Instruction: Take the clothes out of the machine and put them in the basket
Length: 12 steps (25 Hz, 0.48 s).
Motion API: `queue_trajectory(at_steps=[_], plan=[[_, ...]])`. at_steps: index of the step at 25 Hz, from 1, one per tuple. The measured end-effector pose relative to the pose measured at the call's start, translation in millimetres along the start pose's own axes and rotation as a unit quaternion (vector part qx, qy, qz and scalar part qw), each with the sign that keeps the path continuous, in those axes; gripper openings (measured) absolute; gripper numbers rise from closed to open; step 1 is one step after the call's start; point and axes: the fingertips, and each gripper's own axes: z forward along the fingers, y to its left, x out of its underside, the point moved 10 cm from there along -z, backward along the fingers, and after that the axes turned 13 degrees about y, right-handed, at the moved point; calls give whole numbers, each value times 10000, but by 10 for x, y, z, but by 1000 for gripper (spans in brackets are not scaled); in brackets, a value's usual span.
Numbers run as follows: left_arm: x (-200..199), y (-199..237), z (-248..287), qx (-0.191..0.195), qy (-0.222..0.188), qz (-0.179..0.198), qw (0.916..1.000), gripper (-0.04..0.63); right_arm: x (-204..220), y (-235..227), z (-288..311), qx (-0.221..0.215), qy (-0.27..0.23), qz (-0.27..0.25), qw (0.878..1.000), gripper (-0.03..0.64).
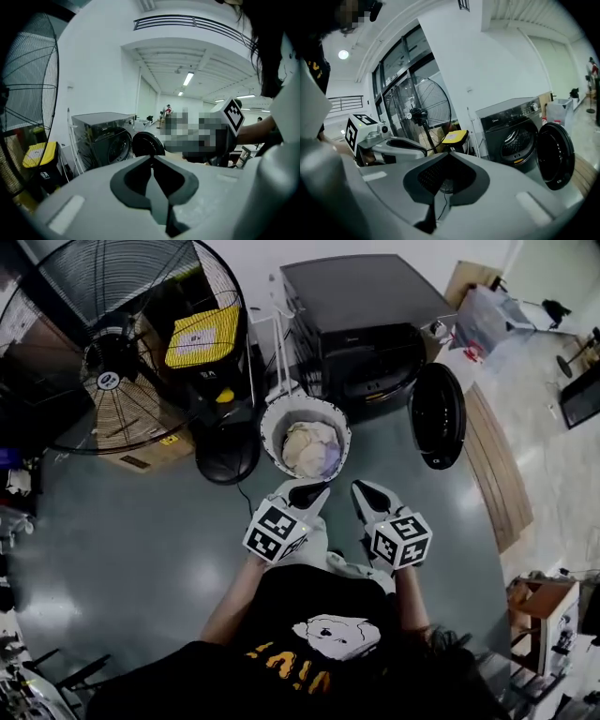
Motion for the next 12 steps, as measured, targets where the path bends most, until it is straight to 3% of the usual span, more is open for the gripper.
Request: queue_trajectory(at_steps=[12], plan=[[137, -403, -169, -103, -53, 118, 9999, 22, 136, 229, -233, -145, -81, -478, 9987, 9]])
